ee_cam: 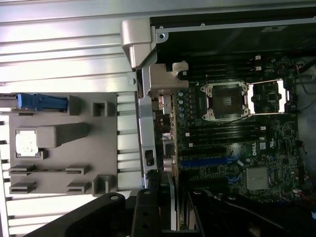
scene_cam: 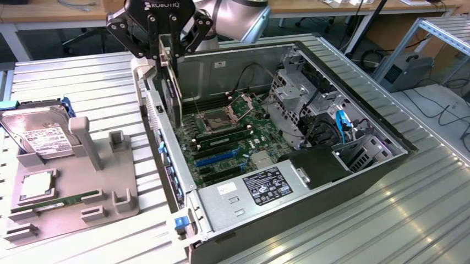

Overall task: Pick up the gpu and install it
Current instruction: 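Pick up the gpu and move the gpu toward the slot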

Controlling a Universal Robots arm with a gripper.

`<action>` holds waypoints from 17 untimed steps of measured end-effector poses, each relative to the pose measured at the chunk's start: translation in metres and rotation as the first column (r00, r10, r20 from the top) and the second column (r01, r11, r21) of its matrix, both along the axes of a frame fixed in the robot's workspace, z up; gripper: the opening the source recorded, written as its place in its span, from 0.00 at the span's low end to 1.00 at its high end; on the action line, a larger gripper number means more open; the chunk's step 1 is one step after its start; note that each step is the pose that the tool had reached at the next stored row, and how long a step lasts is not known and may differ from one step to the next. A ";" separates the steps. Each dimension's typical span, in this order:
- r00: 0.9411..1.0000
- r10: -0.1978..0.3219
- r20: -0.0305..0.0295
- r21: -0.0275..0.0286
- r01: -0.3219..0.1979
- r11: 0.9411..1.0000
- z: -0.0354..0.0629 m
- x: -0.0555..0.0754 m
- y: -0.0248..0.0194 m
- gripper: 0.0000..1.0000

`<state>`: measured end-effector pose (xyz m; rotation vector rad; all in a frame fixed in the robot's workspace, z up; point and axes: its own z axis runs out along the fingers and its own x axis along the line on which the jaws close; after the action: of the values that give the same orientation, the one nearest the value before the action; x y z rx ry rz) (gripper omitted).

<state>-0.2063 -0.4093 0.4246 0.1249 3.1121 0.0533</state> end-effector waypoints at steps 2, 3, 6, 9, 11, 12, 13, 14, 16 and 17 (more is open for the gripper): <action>1.000 0.000 0.000 0.000 0.000 1.000 -0.0009 0.002 0.0000 0.27; 1.000 0.000 0.000 0.000 0.000 1.000 -0.0014 0.004 0.0000 0.27; 1.000 0.000 0.000 0.000 0.000 1.000 -0.0034 0.009 0.0000 0.27; 1.000 0.000 0.000 0.000 0.000 1.000 -0.0049 0.013 0.0000 0.27; 1.000 0.000 0.000 0.000 0.000 1.000 -0.0058 0.016 0.0000 0.27; 1.000 0.000 0.000 0.000 0.000 1.000 -0.0063 0.017 0.0000 0.27; 1.000 0.000 0.000 0.000 0.000 1.000 -0.0068 0.018 0.0000 0.27; 1.000 0.000 0.000 0.000 0.000 1.000 -0.0073 0.020 0.0000 0.27; 1.000 0.000 0.000 0.000 0.000 1.000 -0.0083 0.022 0.0000 0.27; 1.000 0.000 0.000 0.000 0.000 1.000 -0.0088 0.024 0.0000 0.27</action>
<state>-0.1826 -0.4093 0.4158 0.1249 3.1122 0.0532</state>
